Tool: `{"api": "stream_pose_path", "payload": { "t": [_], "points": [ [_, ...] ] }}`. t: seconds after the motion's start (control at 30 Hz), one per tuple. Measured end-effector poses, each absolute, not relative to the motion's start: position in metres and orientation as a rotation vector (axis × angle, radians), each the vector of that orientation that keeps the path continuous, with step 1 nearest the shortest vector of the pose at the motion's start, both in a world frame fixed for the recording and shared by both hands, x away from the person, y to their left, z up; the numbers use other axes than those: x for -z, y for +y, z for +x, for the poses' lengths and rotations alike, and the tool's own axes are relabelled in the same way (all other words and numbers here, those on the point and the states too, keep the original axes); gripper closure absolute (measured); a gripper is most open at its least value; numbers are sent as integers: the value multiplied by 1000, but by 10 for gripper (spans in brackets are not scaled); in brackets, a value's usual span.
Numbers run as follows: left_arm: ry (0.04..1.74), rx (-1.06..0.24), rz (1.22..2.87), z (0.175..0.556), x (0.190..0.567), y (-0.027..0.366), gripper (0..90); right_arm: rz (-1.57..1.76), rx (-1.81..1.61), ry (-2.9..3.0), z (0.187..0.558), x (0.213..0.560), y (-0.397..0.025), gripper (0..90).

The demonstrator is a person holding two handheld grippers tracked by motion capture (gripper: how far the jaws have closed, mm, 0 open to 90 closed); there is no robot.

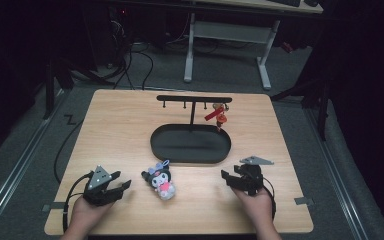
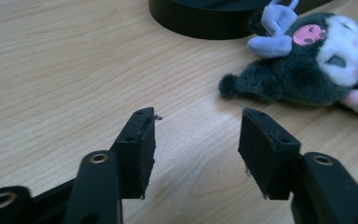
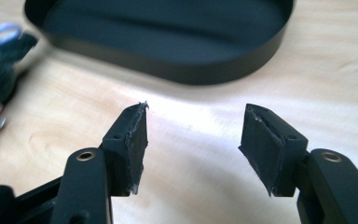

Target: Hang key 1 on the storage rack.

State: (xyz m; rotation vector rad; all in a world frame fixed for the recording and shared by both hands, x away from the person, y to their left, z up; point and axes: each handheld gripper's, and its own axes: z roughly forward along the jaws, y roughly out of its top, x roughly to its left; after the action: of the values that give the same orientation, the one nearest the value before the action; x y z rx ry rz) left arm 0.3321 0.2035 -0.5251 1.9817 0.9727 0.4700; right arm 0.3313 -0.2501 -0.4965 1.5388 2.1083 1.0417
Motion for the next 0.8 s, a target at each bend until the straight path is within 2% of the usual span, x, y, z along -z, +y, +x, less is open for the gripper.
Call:
{"api": "stream_pose_path", "payload": {
  "t": [0.1, 0.23, 0.3, 0.4, 0.8],
  "points": [
    [980, -477, 2000, 328, 523, 192, 571, 1514, -1074, 2076, 317, 504, -249, 412],
    [971, -544, 2067, 321, 522, 169, 797, 1491, -1102, 2096, 308, 504, -250, 418],
    [971, -535, 2103, 321, 523, 152, 881, 1505, -1123, 2097, 308, 505, -253, 418],
    [948, -490, 2143, 318, 530, 130, 898, 1515, -1139, 2095, 308, 505, -257, 418],
    [788, -457, 2185, 319, 530, 44, 898, 1536, -1174, 2073, 300, 501, -264, 423]
  ]
}}
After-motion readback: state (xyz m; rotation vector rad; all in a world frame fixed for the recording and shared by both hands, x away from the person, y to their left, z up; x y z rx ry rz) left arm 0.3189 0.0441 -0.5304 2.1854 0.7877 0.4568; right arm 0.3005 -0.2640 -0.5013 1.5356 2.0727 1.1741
